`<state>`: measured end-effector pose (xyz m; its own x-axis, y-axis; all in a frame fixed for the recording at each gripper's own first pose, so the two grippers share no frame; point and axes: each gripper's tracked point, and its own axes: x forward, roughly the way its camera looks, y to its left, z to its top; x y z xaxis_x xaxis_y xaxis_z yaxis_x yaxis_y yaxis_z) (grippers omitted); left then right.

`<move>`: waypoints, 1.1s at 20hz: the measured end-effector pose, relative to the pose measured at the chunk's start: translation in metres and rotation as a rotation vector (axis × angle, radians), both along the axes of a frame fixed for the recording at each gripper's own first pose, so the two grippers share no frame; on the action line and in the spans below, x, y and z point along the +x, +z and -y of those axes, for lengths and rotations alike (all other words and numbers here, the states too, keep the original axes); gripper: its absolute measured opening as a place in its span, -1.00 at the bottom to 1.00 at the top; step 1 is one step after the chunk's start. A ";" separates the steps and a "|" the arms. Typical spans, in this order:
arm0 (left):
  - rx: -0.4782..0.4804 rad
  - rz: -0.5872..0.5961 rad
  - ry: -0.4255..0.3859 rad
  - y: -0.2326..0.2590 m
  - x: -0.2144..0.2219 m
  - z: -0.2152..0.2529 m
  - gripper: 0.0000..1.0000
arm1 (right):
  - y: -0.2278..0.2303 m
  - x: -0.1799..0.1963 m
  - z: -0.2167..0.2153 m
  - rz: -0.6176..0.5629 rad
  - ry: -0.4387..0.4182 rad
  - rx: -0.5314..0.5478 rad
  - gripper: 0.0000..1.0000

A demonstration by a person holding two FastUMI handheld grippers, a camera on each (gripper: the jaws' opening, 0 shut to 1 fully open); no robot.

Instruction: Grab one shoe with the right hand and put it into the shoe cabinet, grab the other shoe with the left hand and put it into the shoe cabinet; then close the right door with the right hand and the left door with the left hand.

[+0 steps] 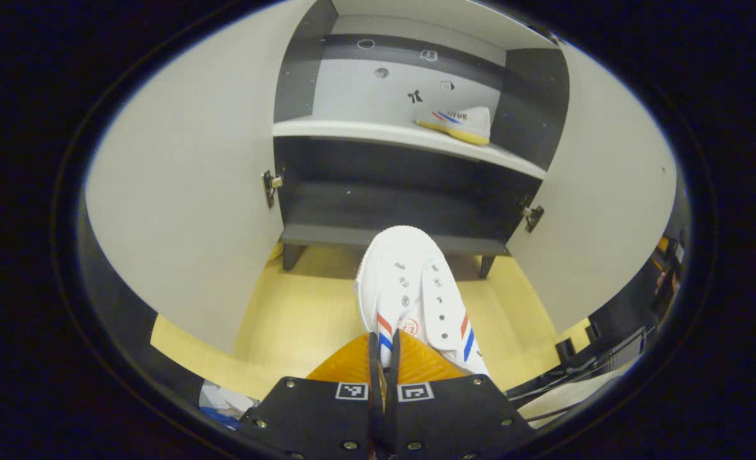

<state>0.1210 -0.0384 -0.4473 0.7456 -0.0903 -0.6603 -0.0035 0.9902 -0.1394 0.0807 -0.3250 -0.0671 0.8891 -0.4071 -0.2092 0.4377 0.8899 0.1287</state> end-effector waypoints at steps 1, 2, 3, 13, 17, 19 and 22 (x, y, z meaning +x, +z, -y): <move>-0.006 0.024 0.008 0.003 0.004 0.000 -0.97 | 0.000 0.004 0.001 0.000 0.006 -0.004 0.96; -0.007 0.046 0.009 0.006 0.007 -0.002 -0.97 | 0.000 0.008 0.001 0.001 0.013 -0.005 0.96; -0.014 0.056 0.017 0.007 0.010 -0.003 -0.97 | 0.000 0.010 0.001 0.005 0.017 -0.002 0.96; -0.014 0.289 0.044 0.026 0.013 -0.004 -0.97 | -0.009 -0.007 0.011 -0.004 0.003 0.022 0.96; -0.005 0.383 0.058 0.028 0.012 -0.003 -0.97 | -0.009 -0.019 0.018 -0.001 -0.021 0.022 0.97; -0.006 0.408 0.061 0.027 0.012 -0.003 -0.98 | -0.013 -0.025 0.020 -0.011 -0.032 0.032 0.86; -0.021 0.414 0.076 0.028 0.012 -0.003 -0.98 | -0.006 -0.031 0.027 0.001 -0.055 0.021 0.97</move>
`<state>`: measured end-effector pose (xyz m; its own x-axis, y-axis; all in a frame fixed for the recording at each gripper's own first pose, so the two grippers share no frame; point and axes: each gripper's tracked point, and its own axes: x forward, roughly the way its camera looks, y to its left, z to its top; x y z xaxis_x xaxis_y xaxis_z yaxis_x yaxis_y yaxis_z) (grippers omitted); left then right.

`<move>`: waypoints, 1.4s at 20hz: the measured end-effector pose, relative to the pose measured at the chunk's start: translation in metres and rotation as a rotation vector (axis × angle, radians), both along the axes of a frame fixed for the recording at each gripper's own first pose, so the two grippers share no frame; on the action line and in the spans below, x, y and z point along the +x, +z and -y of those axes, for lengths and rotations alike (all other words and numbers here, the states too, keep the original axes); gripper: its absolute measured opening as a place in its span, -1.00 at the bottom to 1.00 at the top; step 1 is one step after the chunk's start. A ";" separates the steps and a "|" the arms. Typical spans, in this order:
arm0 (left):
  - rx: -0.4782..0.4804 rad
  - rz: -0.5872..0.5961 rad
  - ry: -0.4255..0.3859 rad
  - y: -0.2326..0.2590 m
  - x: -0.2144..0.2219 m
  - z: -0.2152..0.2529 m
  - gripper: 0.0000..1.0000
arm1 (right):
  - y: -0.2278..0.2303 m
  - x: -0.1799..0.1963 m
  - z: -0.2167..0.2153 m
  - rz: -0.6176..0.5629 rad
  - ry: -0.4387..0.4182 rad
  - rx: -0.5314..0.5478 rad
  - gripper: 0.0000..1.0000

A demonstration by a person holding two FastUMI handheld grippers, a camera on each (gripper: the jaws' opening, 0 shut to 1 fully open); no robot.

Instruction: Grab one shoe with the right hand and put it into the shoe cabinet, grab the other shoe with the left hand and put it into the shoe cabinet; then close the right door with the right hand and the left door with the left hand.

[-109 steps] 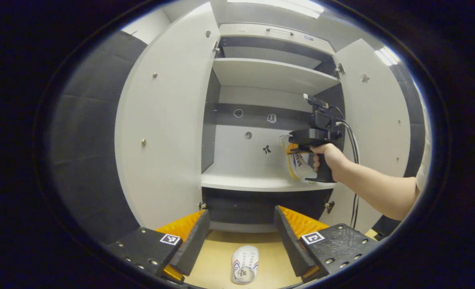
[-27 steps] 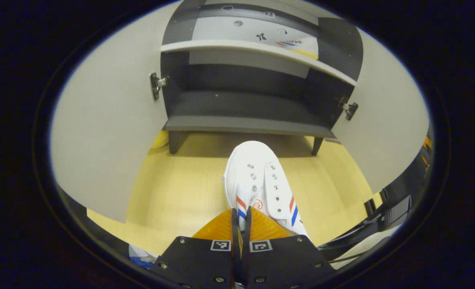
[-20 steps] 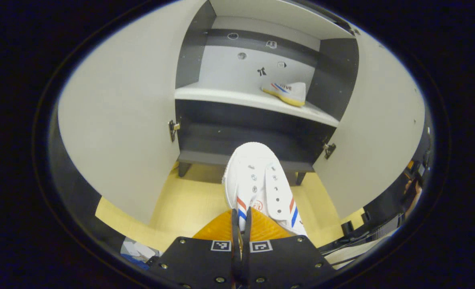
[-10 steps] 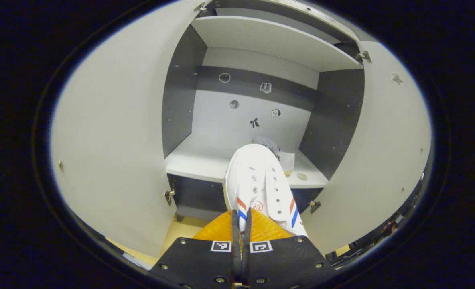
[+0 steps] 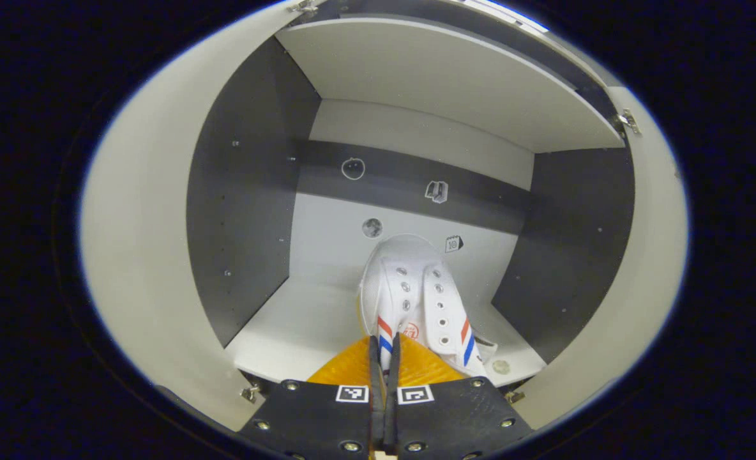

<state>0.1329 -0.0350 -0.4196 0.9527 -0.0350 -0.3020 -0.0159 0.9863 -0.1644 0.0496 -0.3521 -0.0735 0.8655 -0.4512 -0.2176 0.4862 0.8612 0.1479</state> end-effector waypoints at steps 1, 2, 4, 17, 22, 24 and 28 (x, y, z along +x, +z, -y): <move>-0.001 -0.004 0.004 0.001 -0.001 -0.001 -0.98 | 0.000 -0.001 0.002 -0.002 -0.007 -0.005 0.97; -0.004 -0.010 0.011 0.001 0.000 -0.001 -0.97 | 0.000 -0.002 0.003 -0.005 -0.012 -0.006 0.96; 0.007 -0.033 0.020 0.001 -0.001 -0.002 -0.98 | -0.002 -0.001 0.006 -0.010 -0.019 -0.003 0.96; 0.083 -0.099 0.002 0.015 0.006 0.005 -0.61 | -0.007 0.020 0.001 0.001 -0.004 0.044 0.96; 0.228 0.001 0.060 0.064 -0.026 -0.010 0.95 | 0.020 0.033 -0.016 0.065 0.066 0.029 0.96; 0.226 0.045 0.060 0.082 -0.047 -0.007 1.00 | 0.032 0.037 -0.024 0.079 0.097 0.018 0.96; 0.244 0.123 0.065 0.115 -0.101 -0.008 1.00 | 0.064 0.041 -0.041 0.115 0.162 -0.014 0.86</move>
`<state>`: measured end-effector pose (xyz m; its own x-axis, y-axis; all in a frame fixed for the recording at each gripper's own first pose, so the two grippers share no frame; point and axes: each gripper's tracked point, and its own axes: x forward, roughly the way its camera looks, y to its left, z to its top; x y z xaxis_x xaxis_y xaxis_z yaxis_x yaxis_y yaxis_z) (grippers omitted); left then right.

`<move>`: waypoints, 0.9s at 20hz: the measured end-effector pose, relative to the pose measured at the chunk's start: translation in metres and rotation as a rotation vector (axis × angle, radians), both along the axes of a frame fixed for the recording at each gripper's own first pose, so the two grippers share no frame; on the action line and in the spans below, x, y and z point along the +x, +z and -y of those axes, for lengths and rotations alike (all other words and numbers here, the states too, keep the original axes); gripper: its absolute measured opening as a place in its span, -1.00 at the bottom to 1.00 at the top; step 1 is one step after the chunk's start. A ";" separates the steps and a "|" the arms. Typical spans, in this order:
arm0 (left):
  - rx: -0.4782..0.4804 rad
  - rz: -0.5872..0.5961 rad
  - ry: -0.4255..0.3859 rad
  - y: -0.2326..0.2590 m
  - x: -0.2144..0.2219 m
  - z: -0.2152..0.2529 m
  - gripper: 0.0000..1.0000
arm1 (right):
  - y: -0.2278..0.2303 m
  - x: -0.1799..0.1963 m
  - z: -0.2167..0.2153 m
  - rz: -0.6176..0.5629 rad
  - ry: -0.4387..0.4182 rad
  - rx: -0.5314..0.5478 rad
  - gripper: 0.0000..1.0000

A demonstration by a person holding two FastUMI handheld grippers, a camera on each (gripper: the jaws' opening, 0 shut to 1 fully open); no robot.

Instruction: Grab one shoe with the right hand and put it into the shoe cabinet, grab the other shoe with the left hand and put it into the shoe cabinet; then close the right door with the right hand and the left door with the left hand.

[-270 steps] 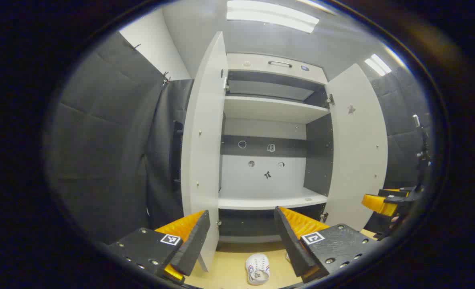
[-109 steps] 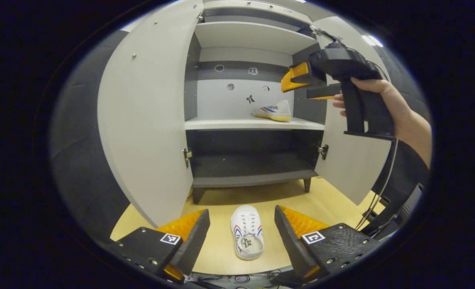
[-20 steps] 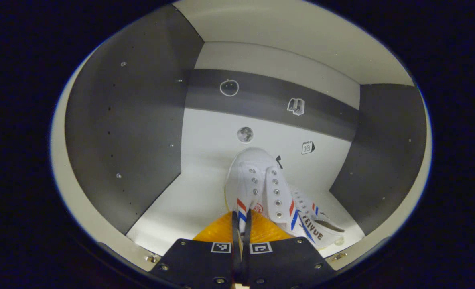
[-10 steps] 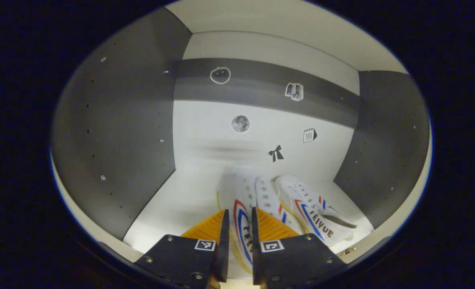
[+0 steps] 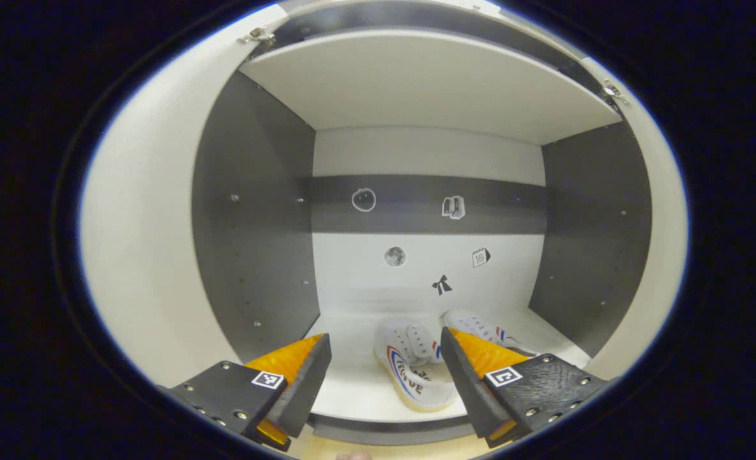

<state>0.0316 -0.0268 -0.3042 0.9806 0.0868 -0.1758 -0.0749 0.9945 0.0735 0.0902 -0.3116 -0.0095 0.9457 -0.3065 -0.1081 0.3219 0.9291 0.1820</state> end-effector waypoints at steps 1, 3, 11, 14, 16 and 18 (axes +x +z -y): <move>0.014 0.017 -0.004 0.008 -0.014 -0.001 1.00 | 0.010 -0.001 -0.009 0.018 0.034 0.004 0.86; 0.012 0.060 0.001 0.020 -0.046 -0.005 1.00 | 0.028 -0.002 -0.025 0.055 0.097 0.008 0.86; 0.070 0.143 0.096 0.010 -0.151 -0.030 0.89 | 0.087 -0.015 -0.071 0.137 0.221 -0.042 0.96; 0.030 0.099 0.086 -0.010 -0.171 -0.028 1.00 | 0.102 -0.017 -0.074 0.141 0.186 -0.034 0.96; 0.019 0.059 0.068 -0.023 -0.179 -0.023 0.94 | 0.114 -0.021 -0.085 0.153 0.184 -0.006 0.96; -0.007 0.034 0.031 -0.031 -0.182 -0.017 0.94 | 0.118 -0.025 -0.091 0.148 0.176 -0.005 0.96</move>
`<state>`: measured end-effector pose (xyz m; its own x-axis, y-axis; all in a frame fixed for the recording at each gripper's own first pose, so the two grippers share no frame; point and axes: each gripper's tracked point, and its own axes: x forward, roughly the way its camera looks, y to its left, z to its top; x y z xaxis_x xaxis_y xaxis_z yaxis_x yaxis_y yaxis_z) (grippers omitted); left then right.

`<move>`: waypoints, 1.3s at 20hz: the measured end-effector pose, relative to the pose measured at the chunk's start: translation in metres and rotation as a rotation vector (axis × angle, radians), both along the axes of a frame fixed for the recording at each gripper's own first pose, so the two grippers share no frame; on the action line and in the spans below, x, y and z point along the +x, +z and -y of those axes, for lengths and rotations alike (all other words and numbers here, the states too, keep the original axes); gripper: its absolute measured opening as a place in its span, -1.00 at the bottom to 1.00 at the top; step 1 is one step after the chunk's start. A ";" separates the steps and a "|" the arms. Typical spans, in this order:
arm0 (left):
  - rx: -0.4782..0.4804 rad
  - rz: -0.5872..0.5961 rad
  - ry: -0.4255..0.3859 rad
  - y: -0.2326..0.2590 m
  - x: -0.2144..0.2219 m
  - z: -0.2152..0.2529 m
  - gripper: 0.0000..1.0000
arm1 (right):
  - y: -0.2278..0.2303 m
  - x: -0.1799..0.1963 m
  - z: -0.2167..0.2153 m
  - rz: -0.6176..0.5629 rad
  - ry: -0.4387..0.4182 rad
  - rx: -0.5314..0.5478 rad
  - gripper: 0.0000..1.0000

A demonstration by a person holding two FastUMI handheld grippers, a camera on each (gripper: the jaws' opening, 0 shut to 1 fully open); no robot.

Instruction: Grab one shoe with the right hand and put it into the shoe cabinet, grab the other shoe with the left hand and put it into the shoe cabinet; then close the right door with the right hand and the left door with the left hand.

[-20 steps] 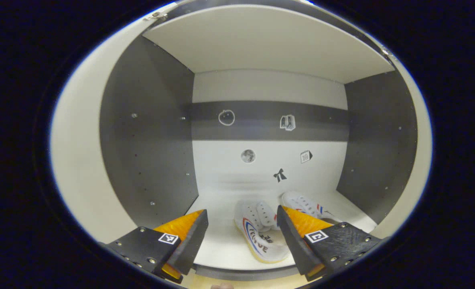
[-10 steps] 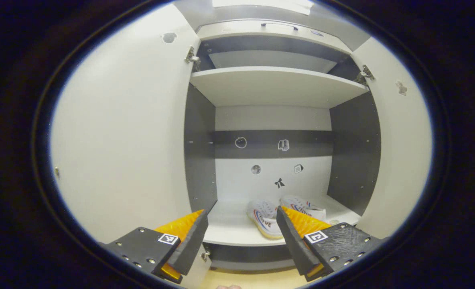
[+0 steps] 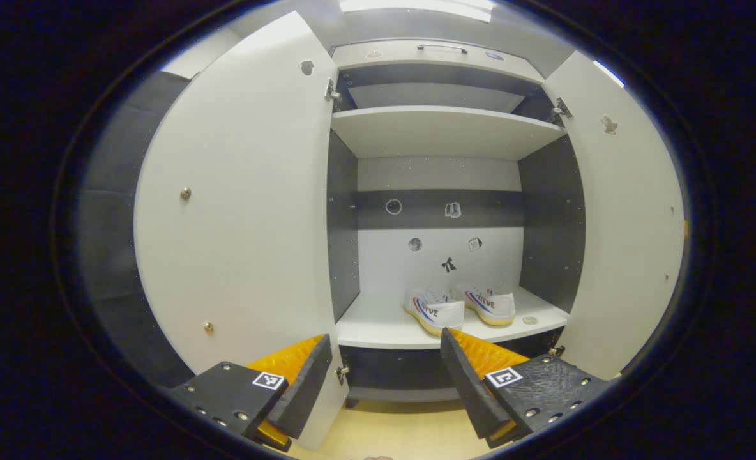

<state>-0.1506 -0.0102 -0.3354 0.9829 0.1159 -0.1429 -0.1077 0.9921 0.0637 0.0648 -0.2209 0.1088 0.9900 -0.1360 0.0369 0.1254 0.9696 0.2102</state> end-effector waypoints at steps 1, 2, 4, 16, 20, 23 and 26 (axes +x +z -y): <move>-0.014 -0.012 -0.021 -0.004 -0.001 0.004 1.00 | 0.001 -0.001 -0.001 -0.007 -0.011 -0.010 0.95; -0.027 -0.025 -0.044 -0.007 -0.001 0.007 1.00 | 0.001 -0.003 -0.004 -0.018 -0.022 -0.014 0.95; -0.048 -0.046 -0.089 -0.012 -0.001 0.014 0.99 | 0.001 -0.005 -0.018 -0.033 -0.023 -0.016 0.84; -0.115 -0.070 -0.245 -0.018 -0.023 0.027 0.94 | 0.001 -0.013 -0.065 -0.067 -0.040 -0.072 0.94; -0.148 -0.075 -0.239 -0.021 -0.039 0.018 0.94 | 0.002 -0.011 -0.097 -0.057 0.004 -0.093 0.94; -0.155 -0.077 -0.221 -0.022 -0.053 0.010 0.94 | 0.001 -0.001 -0.122 -0.075 0.052 -0.091 0.94; -0.158 -0.083 -0.225 -0.025 -0.066 0.006 0.94 | 0.001 0.011 -0.150 -0.091 0.087 -0.099 0.94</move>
